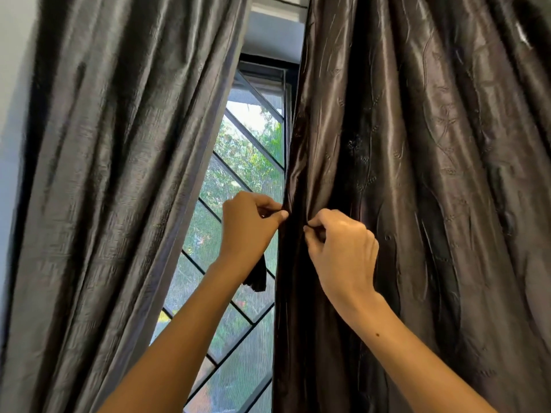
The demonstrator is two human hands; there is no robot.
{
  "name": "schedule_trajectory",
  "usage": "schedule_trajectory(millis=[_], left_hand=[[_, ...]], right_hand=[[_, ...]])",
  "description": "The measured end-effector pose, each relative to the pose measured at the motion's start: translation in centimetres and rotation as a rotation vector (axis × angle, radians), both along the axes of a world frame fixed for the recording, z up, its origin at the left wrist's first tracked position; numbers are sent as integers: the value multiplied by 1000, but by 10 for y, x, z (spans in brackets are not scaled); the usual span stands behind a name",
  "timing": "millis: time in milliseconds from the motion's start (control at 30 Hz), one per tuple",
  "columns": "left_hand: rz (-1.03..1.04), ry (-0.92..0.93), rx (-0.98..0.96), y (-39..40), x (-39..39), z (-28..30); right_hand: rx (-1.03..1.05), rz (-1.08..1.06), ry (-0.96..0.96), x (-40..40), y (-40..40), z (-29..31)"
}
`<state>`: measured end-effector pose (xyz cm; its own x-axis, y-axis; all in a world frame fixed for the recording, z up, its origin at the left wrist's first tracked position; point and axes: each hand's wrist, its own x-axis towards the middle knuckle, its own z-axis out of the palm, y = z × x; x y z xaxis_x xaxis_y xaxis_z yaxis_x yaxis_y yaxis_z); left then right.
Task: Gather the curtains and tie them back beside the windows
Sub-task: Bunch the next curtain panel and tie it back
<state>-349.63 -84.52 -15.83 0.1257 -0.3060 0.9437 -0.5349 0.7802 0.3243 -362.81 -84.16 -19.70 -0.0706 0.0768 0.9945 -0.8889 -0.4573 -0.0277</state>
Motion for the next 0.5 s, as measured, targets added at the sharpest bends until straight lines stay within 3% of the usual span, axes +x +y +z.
schedule_trajectory(millis=[333,500], left_hand=[[-216,0,4,2,-13,-7],[-189,60,35,-2,-14,-3]], right_hand=[[135,223,22,-3,-3,-9],[146,344,15,-12,-9,-7]])
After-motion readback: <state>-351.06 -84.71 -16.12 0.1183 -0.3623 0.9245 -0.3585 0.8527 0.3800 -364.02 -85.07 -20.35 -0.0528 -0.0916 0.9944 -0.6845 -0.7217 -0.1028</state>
